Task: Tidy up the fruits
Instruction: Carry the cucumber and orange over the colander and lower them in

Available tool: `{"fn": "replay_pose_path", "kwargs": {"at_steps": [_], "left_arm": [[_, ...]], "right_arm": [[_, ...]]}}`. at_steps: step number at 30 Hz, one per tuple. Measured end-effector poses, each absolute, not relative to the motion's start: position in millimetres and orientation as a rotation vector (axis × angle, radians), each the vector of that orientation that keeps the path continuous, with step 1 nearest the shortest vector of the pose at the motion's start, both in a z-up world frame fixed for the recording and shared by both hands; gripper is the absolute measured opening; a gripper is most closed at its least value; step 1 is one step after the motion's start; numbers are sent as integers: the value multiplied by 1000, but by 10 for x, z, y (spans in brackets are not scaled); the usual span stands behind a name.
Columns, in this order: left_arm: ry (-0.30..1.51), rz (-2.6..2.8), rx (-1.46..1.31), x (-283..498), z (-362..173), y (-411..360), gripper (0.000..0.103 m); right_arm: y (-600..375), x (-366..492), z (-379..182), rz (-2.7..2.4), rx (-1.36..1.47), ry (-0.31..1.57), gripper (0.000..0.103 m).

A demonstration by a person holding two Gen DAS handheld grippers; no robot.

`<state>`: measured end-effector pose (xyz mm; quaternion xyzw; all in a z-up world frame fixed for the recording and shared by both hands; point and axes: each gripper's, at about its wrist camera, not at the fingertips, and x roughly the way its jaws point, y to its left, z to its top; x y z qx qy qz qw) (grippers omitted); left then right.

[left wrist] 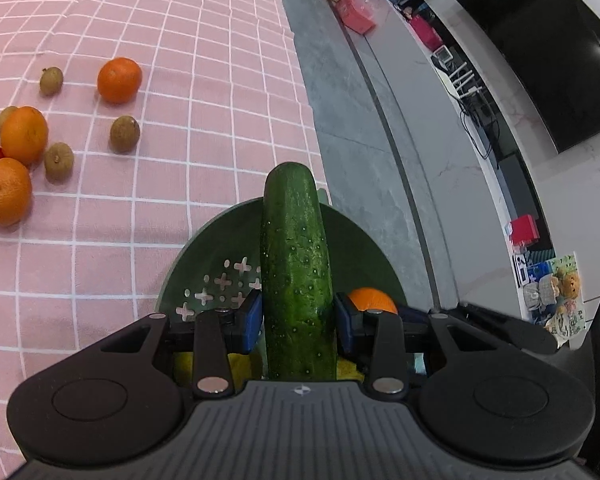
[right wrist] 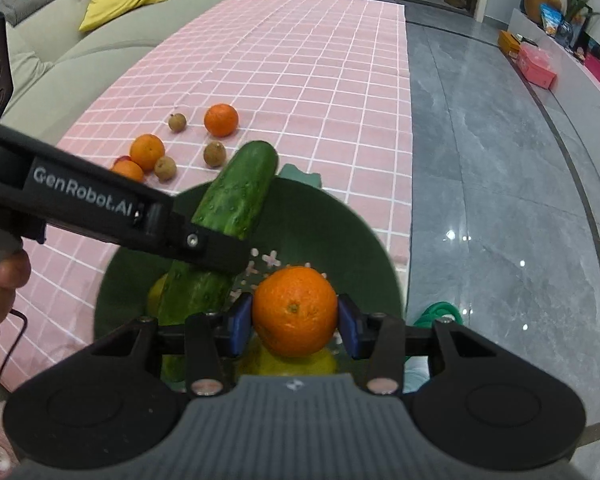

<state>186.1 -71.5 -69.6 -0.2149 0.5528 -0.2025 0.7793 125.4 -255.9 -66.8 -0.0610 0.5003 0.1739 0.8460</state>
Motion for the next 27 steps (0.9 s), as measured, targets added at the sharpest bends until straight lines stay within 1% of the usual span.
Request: {"fn": "replay_pose_path", "kwargs": {"at_steps": [10,13,17,22,27], "left_arm": [[1228,-452,-449,1907,-765,-769,43],[1257,-441,-397,1895,-745,-793,43],[1283,-442,-393,1872,-724,-782,43],[1286,-448,-403,1868,-744,-769,43],[1295,-459,-428,1861,-759,-731,43]], "right_arm": [[-2595,1407,-784,412,-194,1081,42],[-2580,1436,-826,418,-182,1096,42],[-2549,1435,-827,439,-170,1103,42],[-2552,1460,-824,466,-122,1169,42],[-2560,1498,-840,445,-124,1166,42]]}}
